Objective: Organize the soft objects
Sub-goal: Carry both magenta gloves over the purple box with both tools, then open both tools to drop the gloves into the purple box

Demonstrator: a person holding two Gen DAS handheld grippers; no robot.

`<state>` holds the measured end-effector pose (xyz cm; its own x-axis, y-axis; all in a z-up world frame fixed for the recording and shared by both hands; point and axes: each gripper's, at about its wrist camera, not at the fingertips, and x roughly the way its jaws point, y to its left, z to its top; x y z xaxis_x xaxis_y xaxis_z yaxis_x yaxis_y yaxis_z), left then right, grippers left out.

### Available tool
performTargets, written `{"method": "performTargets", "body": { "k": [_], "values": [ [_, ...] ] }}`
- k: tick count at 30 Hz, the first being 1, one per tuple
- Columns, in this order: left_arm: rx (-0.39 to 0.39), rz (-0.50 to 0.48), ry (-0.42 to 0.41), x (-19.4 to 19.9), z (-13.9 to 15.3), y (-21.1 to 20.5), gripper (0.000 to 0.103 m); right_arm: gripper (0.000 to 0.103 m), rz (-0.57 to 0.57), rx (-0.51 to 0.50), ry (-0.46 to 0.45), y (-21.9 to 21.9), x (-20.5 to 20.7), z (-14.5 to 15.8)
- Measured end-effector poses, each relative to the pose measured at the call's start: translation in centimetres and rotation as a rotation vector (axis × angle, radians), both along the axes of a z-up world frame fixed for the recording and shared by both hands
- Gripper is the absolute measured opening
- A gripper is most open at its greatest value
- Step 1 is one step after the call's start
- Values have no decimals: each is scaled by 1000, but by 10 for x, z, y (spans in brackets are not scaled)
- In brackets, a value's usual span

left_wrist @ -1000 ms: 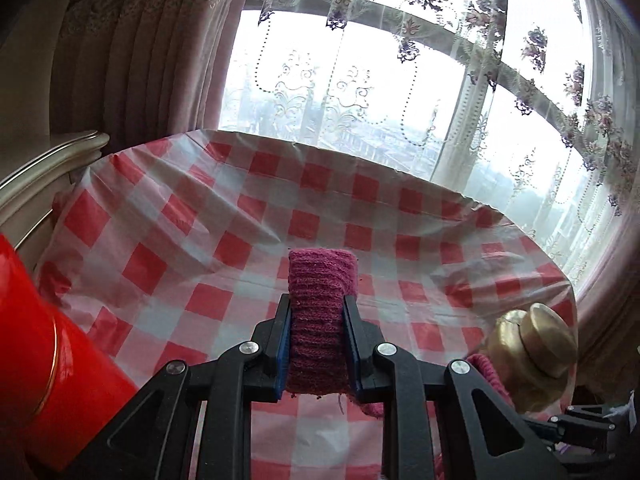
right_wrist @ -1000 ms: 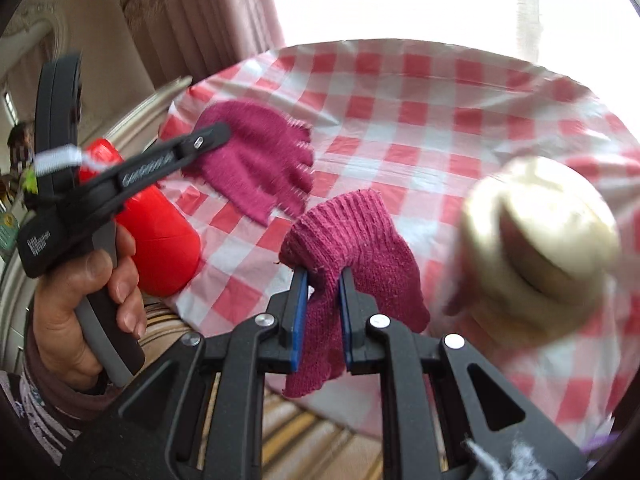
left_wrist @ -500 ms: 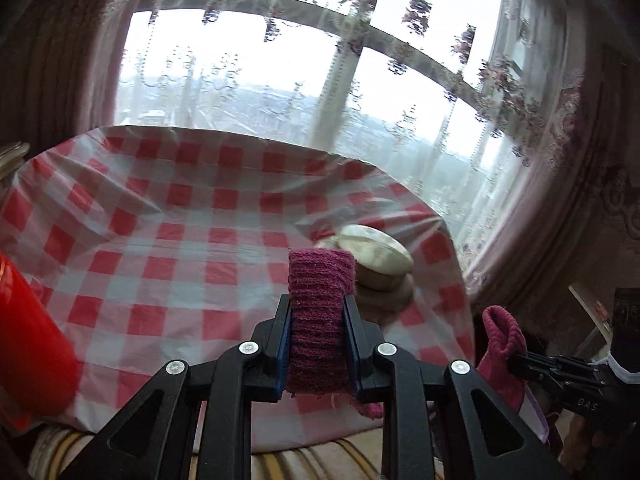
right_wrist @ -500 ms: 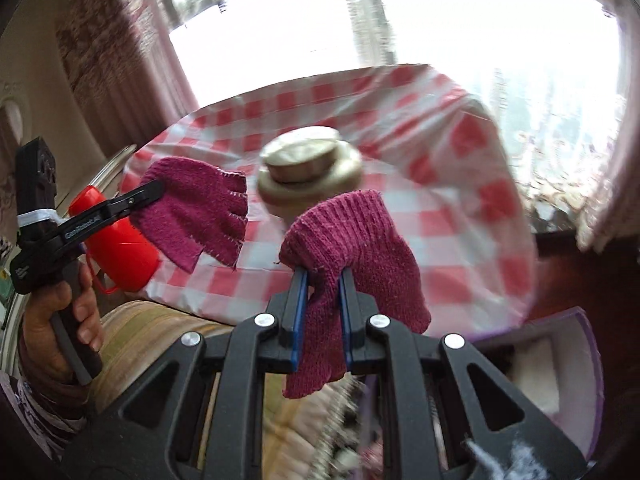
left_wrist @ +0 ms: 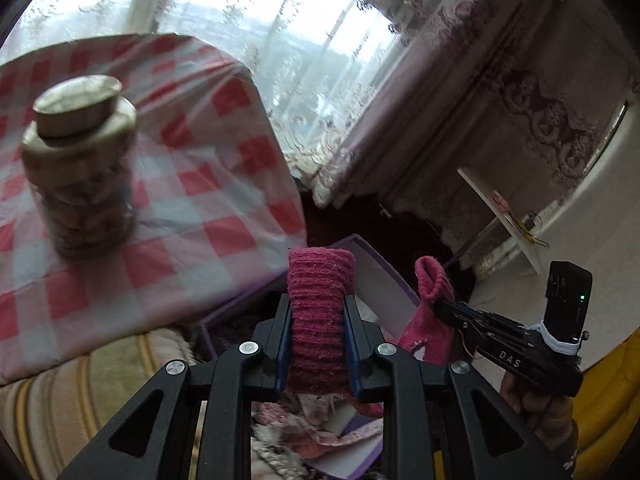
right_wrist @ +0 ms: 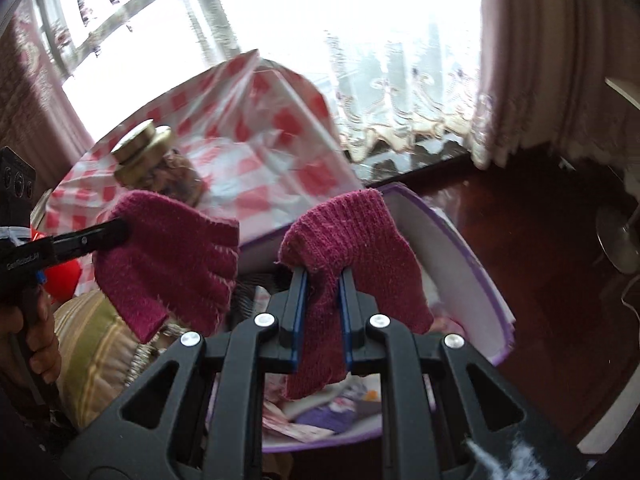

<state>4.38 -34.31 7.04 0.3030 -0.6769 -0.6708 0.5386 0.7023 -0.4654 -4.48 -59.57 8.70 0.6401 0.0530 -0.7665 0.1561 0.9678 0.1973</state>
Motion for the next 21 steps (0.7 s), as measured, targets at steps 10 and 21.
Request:
{"method": "performTargets", "body": {
  "k": [10,21],
  "values": [
    [326,-24,281,19,-91,-52,45,18,-68,-20,49,-33,-31,-28],
    [208,126,224,24,-64,17,59,18,195,-106,69,49,-17,-42]
  ]
}}
